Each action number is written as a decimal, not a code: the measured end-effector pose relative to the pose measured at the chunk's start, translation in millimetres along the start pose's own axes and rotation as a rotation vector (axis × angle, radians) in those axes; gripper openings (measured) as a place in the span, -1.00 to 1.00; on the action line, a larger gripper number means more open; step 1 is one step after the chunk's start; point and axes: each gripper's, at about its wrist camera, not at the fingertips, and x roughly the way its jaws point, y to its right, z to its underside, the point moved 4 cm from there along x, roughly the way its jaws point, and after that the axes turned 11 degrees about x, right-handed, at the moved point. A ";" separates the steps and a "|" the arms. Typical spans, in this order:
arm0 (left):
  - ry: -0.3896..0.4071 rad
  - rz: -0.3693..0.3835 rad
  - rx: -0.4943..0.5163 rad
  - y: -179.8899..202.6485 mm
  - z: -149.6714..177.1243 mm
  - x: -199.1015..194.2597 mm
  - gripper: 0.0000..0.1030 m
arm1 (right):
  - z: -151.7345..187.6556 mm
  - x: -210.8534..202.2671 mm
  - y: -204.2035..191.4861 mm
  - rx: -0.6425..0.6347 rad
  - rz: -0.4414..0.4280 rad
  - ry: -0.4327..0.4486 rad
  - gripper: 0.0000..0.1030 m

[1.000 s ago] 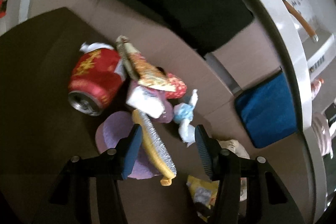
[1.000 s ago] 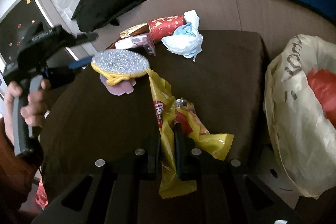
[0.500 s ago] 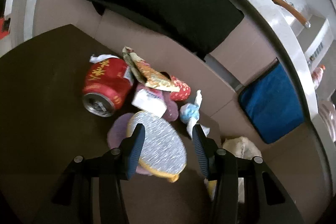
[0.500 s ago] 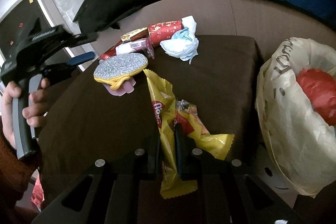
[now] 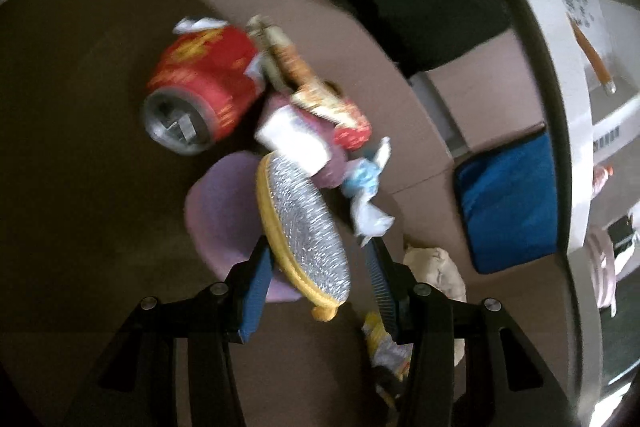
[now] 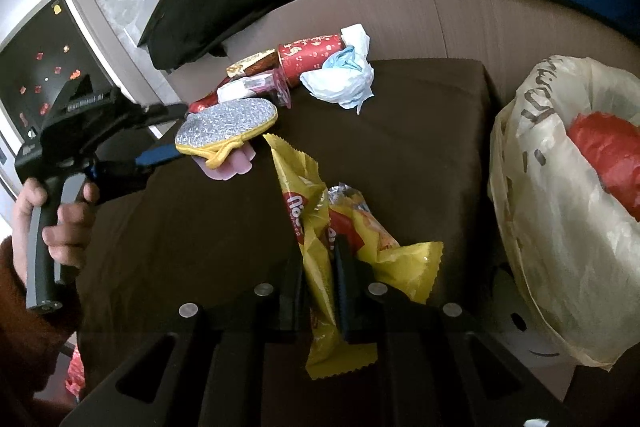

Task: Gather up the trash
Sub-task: 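Grasp the silver lid with the left tool while the right tool grasps the yellow wrapper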

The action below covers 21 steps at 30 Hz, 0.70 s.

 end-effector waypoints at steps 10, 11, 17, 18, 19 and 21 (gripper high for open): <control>0.012 -0.164 0.143 25.2 -19.5 38.0 -0.50 | -12.8 -11.9 -10.2 -0.063 0.058 0.076 -0.74; 0.016 -0.174 0.157 26.2 -19.3 38.4 -0.58 | -15.9 -15.5 -13.7 -0.080 0.060 0.090 -0.74; 0.083 -0.231 0.282 44.0 -19.9 11.3 -0.72 | -38.6 -44.0 -30.8 -0.126 0.047 0.169 -0.74; 0.099 -0.241 0.304 48.3 -19.6 4.8 -0.72 | -40.9 -47.5 -31.7 -0.128 0.048 0.177 -0.74; 0.123 -0.258 0.340 54.9 -18.9 -4.3 -0.73 | -44.2 -52.4 -33.3 -0.130 0.046 0.185 -0.74; 0.172 -0.279 0.405 68.9 -17.5 -21.2 -0.73 | -50.3 -62.5 -37.0 -0.138 0.042 0.203 -0.75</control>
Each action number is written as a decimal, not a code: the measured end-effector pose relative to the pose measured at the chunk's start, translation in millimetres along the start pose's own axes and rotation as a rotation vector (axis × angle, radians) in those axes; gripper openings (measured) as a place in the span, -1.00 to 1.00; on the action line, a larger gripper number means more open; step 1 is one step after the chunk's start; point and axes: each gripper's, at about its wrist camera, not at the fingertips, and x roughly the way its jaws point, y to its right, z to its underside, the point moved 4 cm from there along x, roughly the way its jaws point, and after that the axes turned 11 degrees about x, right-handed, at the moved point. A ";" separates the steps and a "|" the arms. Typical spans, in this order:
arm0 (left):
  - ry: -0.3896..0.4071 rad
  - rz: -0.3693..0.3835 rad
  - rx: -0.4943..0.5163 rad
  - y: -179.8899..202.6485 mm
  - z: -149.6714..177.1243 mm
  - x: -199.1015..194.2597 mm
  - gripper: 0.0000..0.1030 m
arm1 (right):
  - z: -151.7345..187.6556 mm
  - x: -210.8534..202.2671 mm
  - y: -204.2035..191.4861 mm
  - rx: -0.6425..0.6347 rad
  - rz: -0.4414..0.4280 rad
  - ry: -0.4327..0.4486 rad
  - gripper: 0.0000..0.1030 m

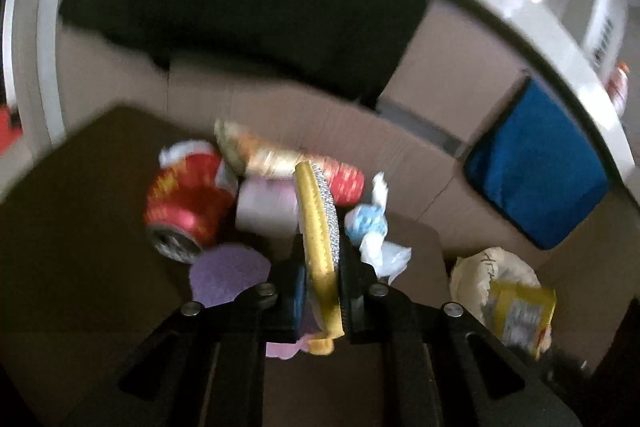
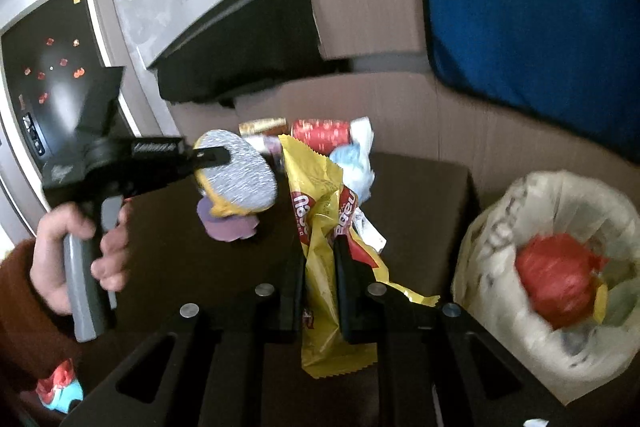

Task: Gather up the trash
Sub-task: 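Grasp the silver lid with the left tool while the right tool grasps the yellow wrapper, then carry the silver lid and yellow wrapper over the bin with both tools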

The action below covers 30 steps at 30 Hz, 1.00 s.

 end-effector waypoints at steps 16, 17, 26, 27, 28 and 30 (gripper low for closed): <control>0.357 -0.062 0.305 103.3 -50.6 -131.8 -0.73 | -73.2 -87.3 -10.2 -0.052 0.045 0.192 -0.74; 0.363 -0.057 0.313 109.0 -50.5 -134.1 -0.73 | -77.2 -94.5 -7.7 -0.051 0.054 0.203 -0.74; 0.350 0.022 0.373 177.5 -38.9 -127.8 -0.73 | -87.3 -144.4 25.3 -0.044 0.147 0.264 -0.74; 0.345 0.032 0.382 186.2 -36.0 -123.7 -0.73 | -87.1 -148.3 29.3 -0.041 0.156 0.266 -0.74; 0.339 0.043 0.389 194.6 -32.7 -120.8 -0.73 | -87.4 -152.5 34.6 -0.036 0.166 0.268 -0.74; 0.321 0.066 0.402 207.9 -26.0 -113.3 -0.73 | -86.9 -159.9 47.2 -0.018 0.181 0.270 -0.74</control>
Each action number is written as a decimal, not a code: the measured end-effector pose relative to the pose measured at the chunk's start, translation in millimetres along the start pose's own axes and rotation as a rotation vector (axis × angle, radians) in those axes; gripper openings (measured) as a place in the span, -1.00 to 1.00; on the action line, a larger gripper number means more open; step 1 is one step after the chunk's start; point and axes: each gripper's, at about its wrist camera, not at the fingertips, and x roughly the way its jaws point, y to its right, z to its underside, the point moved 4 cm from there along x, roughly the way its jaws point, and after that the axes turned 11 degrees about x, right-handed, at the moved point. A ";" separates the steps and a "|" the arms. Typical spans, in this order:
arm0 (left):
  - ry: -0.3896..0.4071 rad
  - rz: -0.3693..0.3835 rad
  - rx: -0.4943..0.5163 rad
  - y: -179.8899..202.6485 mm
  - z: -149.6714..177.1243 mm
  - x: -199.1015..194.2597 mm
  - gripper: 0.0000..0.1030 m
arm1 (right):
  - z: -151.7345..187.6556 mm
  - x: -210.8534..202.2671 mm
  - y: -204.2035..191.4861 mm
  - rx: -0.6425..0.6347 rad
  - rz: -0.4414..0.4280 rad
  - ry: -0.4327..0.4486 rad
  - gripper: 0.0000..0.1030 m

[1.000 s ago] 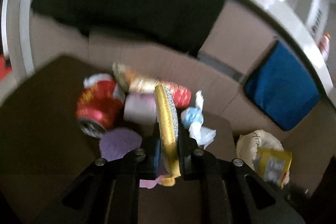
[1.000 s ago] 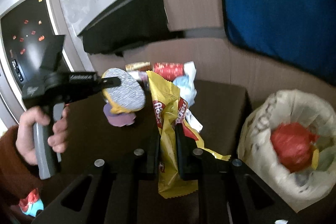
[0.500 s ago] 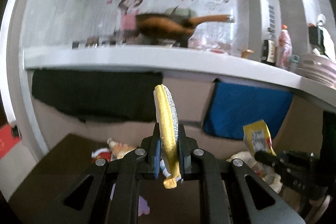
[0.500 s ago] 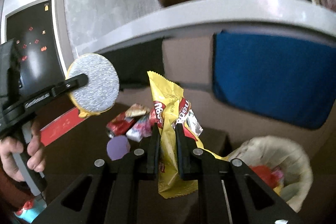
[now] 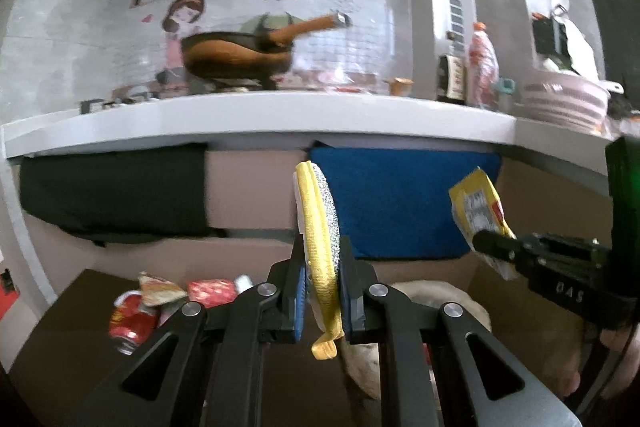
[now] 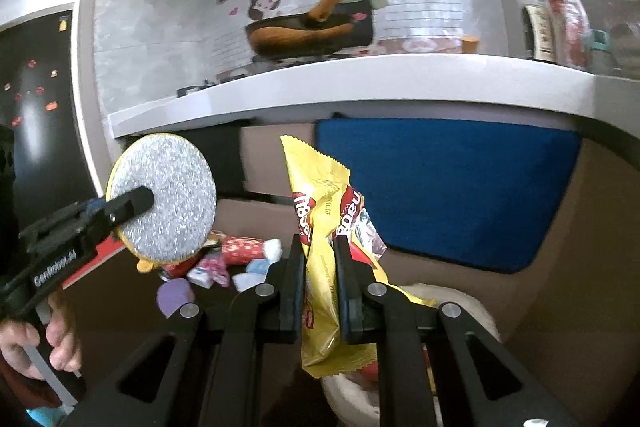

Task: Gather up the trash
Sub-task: 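Carry the silver lid and yellow wrapper over the bin with both tools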

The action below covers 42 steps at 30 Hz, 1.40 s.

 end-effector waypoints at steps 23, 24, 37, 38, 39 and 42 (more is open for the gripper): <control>-0.203 0.198 0.001 76.0 53.1 113.0 -0.73 | 22.9 40.8 106.0 0.160 0.115 -0.089 -0.74; -0.212 0.208 -0.009 76.0 54.5 117.3 -0.73 | 23.2 42.3 106.9 0.162 0.114 -0.091 -0.74; -0.279 0.255 -0.046 84.0 66.6 150.5 -0.73 | 41.2 70.7 123.2 0.183 0.128 -0.150 -0.74; -0.284 0.259 -0.048 84.5 67.6 152.7 -0.73 | 43.0 73.3 124.5 0.184 0.130 -0.155 -0.74; -0.289 0.263 -0.050 85.0 68.5 154.8 -0.73 | 44.5 74.3 126.2 0.186 0.131 -0.159 -0.74; -0.296 0.269 -0.049 86.4 70.1 159.4 -0.73 | 49.0 79.1 132.4 0.199 0.138 -0.172 -0.74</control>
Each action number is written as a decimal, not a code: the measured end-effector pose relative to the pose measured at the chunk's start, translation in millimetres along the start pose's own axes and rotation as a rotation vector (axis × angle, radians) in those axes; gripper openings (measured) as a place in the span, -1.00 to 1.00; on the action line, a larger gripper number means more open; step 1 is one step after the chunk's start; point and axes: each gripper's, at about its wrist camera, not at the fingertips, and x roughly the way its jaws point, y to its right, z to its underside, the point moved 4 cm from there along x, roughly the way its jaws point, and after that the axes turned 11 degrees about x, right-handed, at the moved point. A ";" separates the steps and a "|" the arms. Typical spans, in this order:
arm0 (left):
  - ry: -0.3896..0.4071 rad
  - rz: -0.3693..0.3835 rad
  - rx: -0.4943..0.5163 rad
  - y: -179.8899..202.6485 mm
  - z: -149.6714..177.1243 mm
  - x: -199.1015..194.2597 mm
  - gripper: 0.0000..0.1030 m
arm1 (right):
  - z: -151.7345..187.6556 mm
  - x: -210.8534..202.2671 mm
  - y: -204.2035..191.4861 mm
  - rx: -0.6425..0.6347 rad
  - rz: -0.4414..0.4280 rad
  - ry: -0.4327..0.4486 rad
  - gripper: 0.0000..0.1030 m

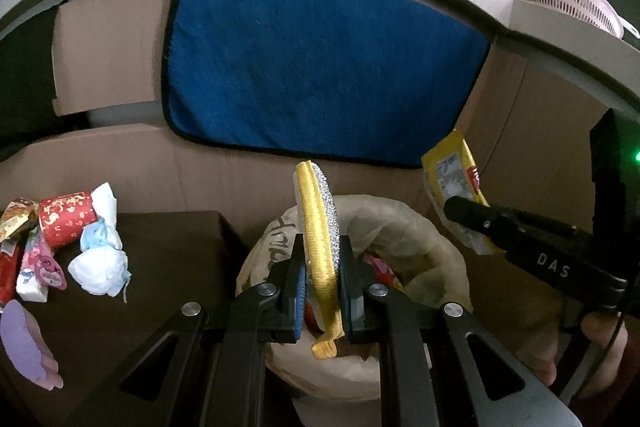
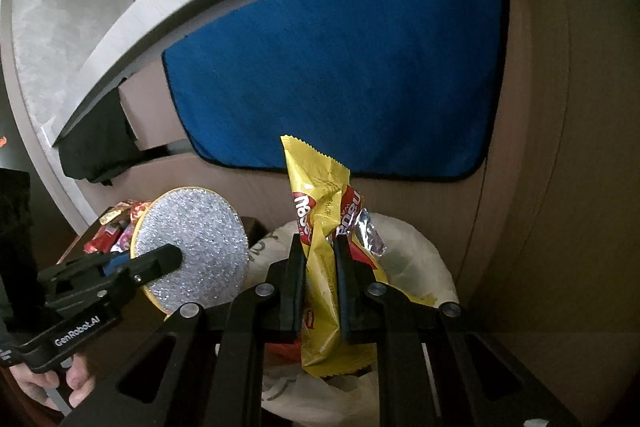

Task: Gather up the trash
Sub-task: 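Carry the silver lid and yellow wrapper over the bin with both tools, then open both tools to drop the silver lid and yellow wrapper into the bin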

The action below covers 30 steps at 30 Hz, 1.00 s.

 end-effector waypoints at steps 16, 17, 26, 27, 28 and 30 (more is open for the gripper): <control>-0.055 0.141 -0.041 -8.7 6.2 33.6 -0.30 | 8.5 30.6 14.1 0.077 0.035 -0.054 -0.39; -0.057 0.140 -0.031 -9.0 6.7 33.6 -0.19 | 9.8 31.5 15.0 0.087 0.036 -0.055 -0.27; 0.018 0.202 -0.185 -42.4 -0.6 10.9 -0.08 | 11.1 27.8 12.0 0.112 0.062 -0.027 -0.24; 0.025 0.200 -0.195 -44.9 -1.6 10.1 -0.07 | 11.0 24.2 12.9 0.103 0.074 -0.018 -0.24; 0.026 0.194 -0.205 -48.3 -1.6 10.4 -0.07 | 10.1 21.6 11.6 0.090 0.090 -0.006 -0.24; -0.010 0.186 -0.212 -50.9 1.9 19.8 -0.08 | 7.6 16.4 9.7 0.075 0.106 0.015 -0.24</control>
